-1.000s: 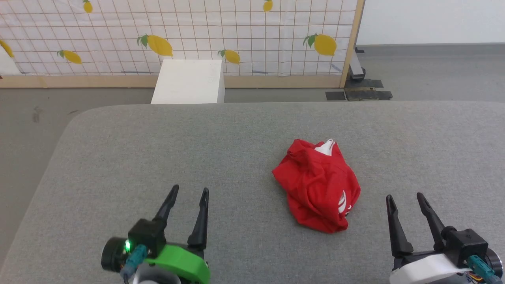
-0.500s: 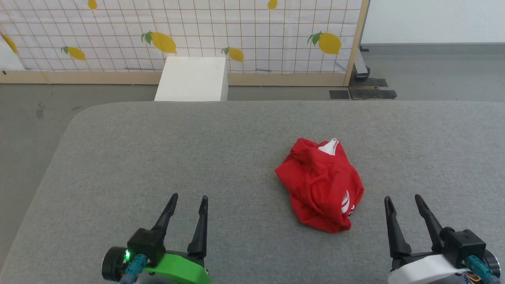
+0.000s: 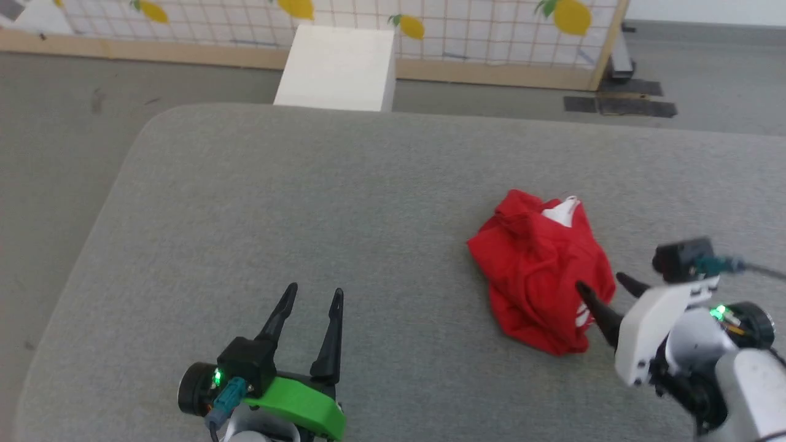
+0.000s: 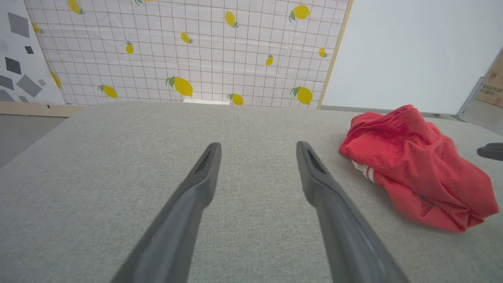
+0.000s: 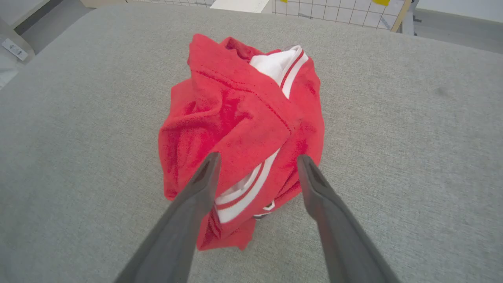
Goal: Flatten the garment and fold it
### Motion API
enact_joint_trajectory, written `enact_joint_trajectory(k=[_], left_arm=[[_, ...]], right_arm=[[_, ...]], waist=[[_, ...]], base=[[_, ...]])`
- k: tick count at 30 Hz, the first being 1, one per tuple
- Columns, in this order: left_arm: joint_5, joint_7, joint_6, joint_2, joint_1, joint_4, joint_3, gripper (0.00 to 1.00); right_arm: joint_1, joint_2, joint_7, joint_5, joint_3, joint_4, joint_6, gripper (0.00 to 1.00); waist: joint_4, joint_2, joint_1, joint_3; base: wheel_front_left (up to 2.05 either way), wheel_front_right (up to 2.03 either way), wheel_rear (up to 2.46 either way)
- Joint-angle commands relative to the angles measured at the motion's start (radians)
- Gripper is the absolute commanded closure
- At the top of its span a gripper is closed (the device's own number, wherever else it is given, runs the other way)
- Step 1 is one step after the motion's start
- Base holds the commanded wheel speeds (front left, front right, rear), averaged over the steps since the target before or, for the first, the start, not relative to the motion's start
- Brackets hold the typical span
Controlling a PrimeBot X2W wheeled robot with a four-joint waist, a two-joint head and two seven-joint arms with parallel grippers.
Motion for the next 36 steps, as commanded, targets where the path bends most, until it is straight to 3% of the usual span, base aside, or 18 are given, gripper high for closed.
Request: enact_joint_trajectory(k=[1, 7, 14, 15, 16, 28, 36], left_arm=[[0.009, -0.004, -0.008, -0.008, -0.021, 0.004, 0.004, 0.00], [0.018, -0.004, -0.019, -0.021, -0.037, 0.012, 0.013, 0.00], [0.024, -0.004, -0.025, -0.029, -0.049, 0.022, 0.012, 0.00], [0.024, -0.004, -0.025, -0.030, -0.048, 0.023, 0.013, 0.00], [0.024, -0.004, -0.025, -0.030, -0.047, 0.024, 0.014, 0.00], [0.022, -0.004, -0.028, -0.033, -0.036, 0.044, 0.016, 0.00], [0.010, -0.004, -0.024, -0.033, -0.029, 0.042, 0.007, 0.00]], right_arm=[[-0.041, -0.007, 0.053, 0.036, -0.006, 0.006, -0.002, 0.00], [-0.137, -0.018, 0.225, 0.051, -0.061, 0.077, -0.002, 0.00], [-0.169, -0.012, 0.262, 0.037, -0.051, 0.143, -0.002, 0.00], [-0.168, -0.012, 0.255, 0.036, -0.048, 0.150, -0.002, 0.45], [-0.167, -0.011, 0.249, 0.036, -0.042, 0.153, -0.002, 0.98], [-0.189, -0.035, 0.067, -0.016, 0.072, 0.033, -0.002, 1.00], [-0.170, 0.001, 0.037, -0.076, 0.336, 0.001, -0.002, 1.00]], waist=[[0.057, -0.0001, 0.0000, 0.048], [0.111, -0.0001, 0.0000, 0.080], [0.146, -0.0001, 0.0000, 0.097], [0.148, -0.0001, 0.0000, 0.097], [0.148, -0.0001, 0.0000, 0.096], [0.125, -0.0001, 0.0000, 0.042], [0.133, -0.0001, 0.0000, 0.035]], base=[[0.00, 0.00, 0.00], [0.00, 0.00, 0.00], [0.00, 0.00, 0.00], [0.00, 0.00, 0.00], [0.00, 0.00, 0.00], [0.00, 0.00, 0.00], [0.00, 0.00, 0.00]])
